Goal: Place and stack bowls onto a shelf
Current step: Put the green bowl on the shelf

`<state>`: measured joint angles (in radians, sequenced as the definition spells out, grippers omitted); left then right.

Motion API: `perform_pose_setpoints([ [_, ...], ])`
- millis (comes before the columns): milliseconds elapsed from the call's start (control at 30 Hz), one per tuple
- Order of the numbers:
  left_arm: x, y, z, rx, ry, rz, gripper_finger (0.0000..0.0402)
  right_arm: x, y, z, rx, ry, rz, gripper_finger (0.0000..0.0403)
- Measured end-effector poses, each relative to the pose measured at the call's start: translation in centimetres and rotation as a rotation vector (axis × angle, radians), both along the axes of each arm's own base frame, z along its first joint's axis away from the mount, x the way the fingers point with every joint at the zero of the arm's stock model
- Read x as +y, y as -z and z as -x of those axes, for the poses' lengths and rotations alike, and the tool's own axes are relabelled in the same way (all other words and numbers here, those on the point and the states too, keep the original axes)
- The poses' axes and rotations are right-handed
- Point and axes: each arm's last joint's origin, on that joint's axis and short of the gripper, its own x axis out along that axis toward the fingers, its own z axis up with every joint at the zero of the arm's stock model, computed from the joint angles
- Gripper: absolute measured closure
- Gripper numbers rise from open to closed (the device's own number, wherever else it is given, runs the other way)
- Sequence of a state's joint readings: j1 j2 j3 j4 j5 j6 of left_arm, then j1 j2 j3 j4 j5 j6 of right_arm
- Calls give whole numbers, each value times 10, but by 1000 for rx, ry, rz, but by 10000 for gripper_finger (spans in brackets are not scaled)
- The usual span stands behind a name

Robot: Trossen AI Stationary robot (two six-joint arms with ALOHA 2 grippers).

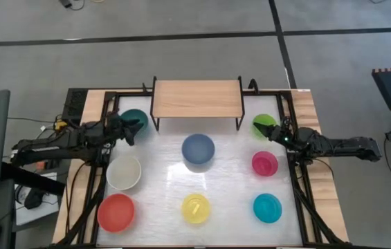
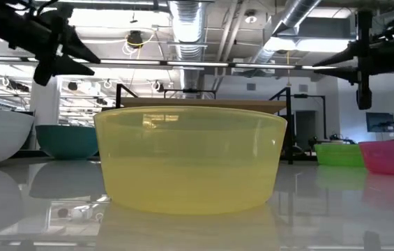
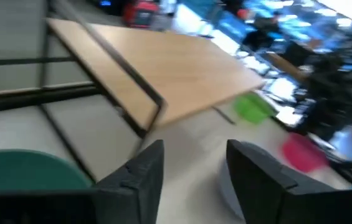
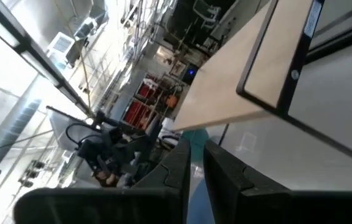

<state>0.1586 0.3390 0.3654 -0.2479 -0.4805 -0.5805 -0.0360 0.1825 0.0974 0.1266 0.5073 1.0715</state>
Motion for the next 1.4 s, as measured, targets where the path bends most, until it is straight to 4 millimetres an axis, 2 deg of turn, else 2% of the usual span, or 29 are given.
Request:
perform_pose_setpoints([
  [133, 10, -12, -4, 85, -114, 31, 221, -2, -4, -5, 11, 34, 27, 327],
  [300, 27, -21, -8, 221, -239, 88, 220, -6, -10, -11, 99, 71, 156, 327],
  [533, 51, -31, -7, 316, -430, 225, 220, -12, -6, -17, 117, 114, 59, 327],
  [700, 70, -18, -4, 386, -555, 352, 220, -15, 6, -21, 216, 113, 12, 327],
  [933, 85, 5, -6, 512, -574, 549, 220, -12, 17, -26, 312, 30, -14, 327],
  [1400, 82, 25, -2, 726, -613, 717, 220, -11, 18, -27, 310, 16, -34, 327],
])
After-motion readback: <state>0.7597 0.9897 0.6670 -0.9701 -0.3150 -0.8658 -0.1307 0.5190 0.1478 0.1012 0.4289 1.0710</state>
